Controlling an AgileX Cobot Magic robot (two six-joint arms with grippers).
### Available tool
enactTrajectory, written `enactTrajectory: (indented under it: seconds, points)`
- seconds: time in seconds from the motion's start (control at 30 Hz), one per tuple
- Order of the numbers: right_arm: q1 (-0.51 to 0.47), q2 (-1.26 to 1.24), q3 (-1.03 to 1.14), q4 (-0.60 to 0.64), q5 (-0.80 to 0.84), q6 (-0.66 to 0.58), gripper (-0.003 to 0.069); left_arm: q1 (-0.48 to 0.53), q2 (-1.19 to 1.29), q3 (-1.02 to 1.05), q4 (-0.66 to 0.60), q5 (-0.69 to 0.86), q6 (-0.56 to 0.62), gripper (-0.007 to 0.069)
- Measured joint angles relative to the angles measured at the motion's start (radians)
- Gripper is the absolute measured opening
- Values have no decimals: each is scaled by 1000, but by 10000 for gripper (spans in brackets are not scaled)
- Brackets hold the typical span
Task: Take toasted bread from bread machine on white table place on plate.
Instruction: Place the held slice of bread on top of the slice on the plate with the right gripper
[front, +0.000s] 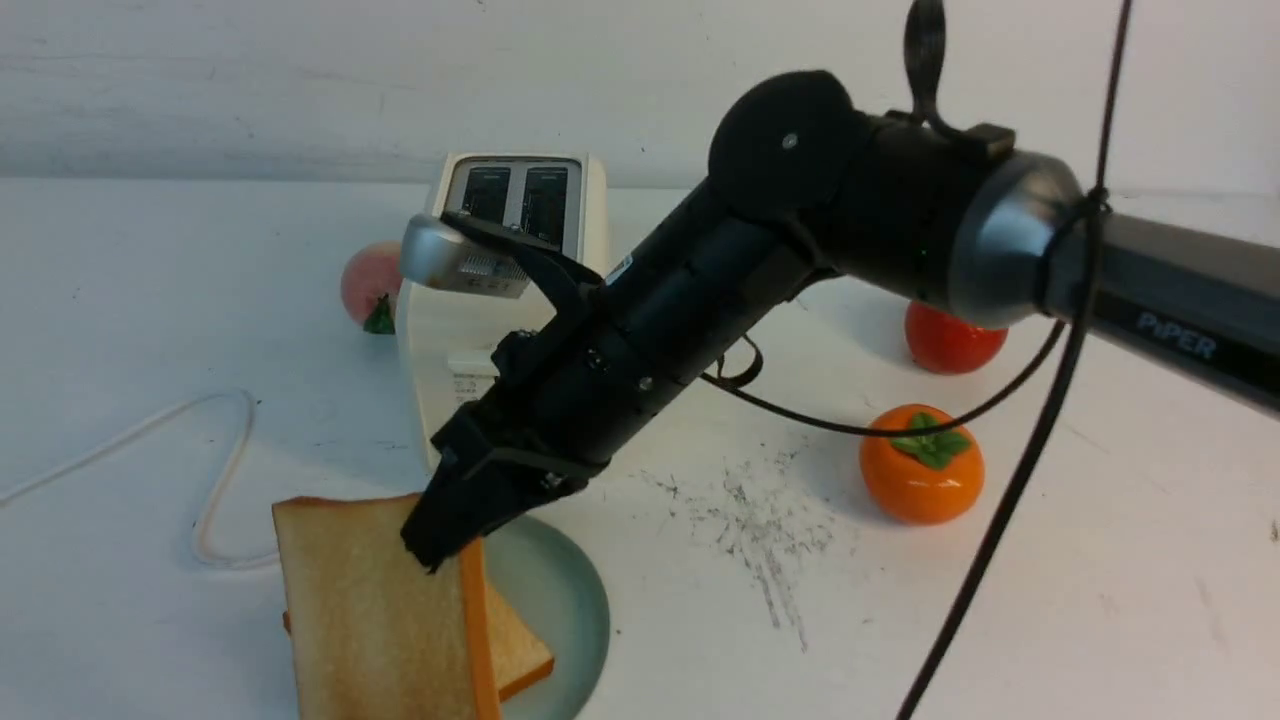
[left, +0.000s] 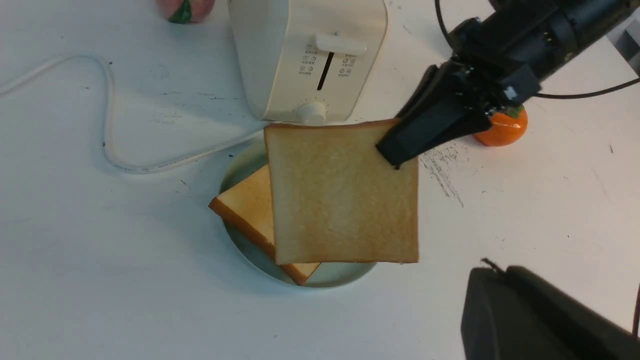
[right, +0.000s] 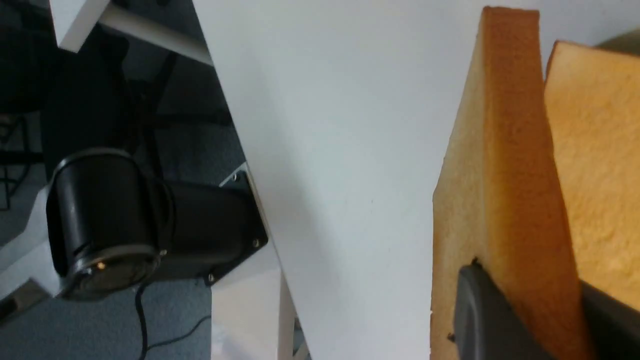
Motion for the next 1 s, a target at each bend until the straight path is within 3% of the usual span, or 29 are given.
enactTrajectory:
  seconds: [0.23, 0.57, 0.67, 0.9, 1.0]
  points:
    - [-2, 48, 0, 17, -66, -21, 111, -1, 0, 0, -4, 0, 0, -14]
    - [-2, 57, 0, -146, -82, 28, 114, -1, 0, 0, -5, 0, 0, -14]
    - [-2, 57, 0, -227, -110, 86, 185, -1, 0, 0, -5, 0, 0, -14]
    - [-2, 57, 0, -353, -136, 146, 477, -1, 0, 0, -5, 0, 1, -14]
    - [-2, 57, -17, -409, -115, 152, 557, -1, 0, 0, -5, 0, 2, -14]
